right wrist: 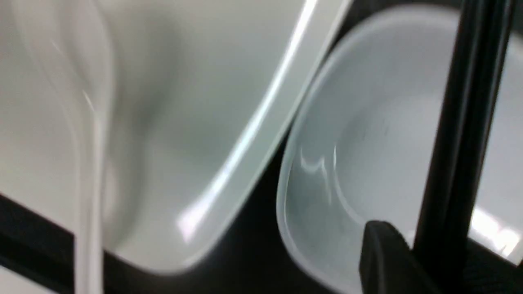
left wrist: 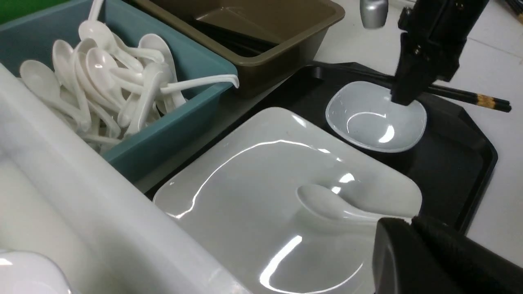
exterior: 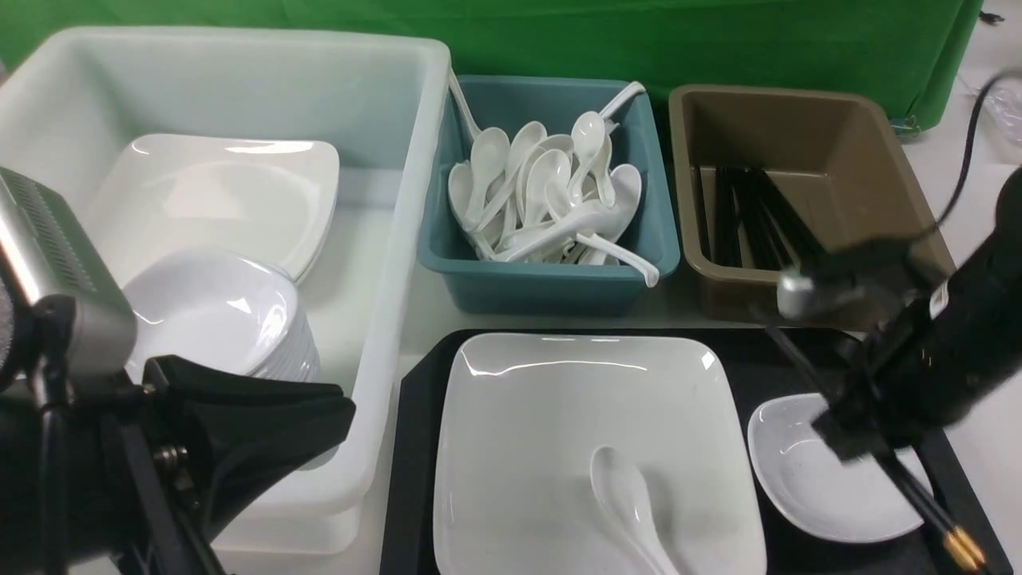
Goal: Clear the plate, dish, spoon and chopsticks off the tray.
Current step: Use the right arm to put the chopsticks into the small storage box on the right, then use the right arm to grab a small plate from the dinner plate
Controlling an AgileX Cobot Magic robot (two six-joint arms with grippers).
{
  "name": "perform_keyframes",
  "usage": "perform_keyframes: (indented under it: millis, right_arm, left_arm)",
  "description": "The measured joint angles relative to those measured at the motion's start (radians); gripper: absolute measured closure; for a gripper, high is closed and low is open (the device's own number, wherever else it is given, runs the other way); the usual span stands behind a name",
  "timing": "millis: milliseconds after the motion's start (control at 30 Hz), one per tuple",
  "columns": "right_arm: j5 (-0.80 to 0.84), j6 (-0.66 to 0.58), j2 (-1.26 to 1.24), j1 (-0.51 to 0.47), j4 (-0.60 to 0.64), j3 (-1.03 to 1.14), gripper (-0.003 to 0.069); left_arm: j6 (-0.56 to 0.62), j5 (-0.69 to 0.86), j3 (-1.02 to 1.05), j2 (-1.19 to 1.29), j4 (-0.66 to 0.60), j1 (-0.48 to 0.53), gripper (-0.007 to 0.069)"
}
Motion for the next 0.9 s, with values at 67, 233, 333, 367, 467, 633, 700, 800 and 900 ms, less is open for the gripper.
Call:
perform_keyframes:
  millis: [67,233,333,367,467,633,700,800,900]
  right_arm:
    - [-0.08,0.035,0.002,-0.014,0.003,-0.083,0.0537]
    - [-0.283,0.133,0.132,-0.101,0.004,-0.325,0.0537]
    - [-0.387,0.195,0.273,-0.141,0.003,-0.481,0.0537]
    - [-0.398,0.212,0.293,-0.144,0.002,-0.499,0.0537]
    - [-0.435,0.239,0.408,-0.153,-0.008,-0.606,0.0521]
    - [-0.391,0.236,0.523,-0.153,-0.008,-0.695,0.025]
    - [-0.361,0.22,0.519,-0.153,-0.01,-0.699,0.0192]
    - [-0.315,0.204,0.493,-0.153,-0.025,-0.699,0.0193]
    - [-0.119,0.19,0.386,-0.14,-0.088,-0.701,0.0344]
  left_arm:
    - [0.041,-0.023,0.0,-0.016,-0.025,0.0,0.0607]
    - [0.076,-0.057,0.0,-0.048,-0.043,0.0,0.0607]
    - [0.077,-0.057,0.0,-0.051,-0.043,0.0,0.0607]
    - [0.077,-0.056,0.0,-0.051,-0.043,0.0,0.0607]
    - [0.077,-0.055,0.0,-0.051,-0.04,0.0,0.0607]
    - [0.077,-0.045,0.0,-0.051,-0.008,0.0,0.0607]
    - [0.078,-0.044,0.0,-0.051,-0.004,0.0,0.0607]
    - [0.078,-0.044,0.0,-0.051,-0.003,0.0,0.0607]
    - [0.078,-0.044,0.0,-0.051,0.0,0.0,0.0607]
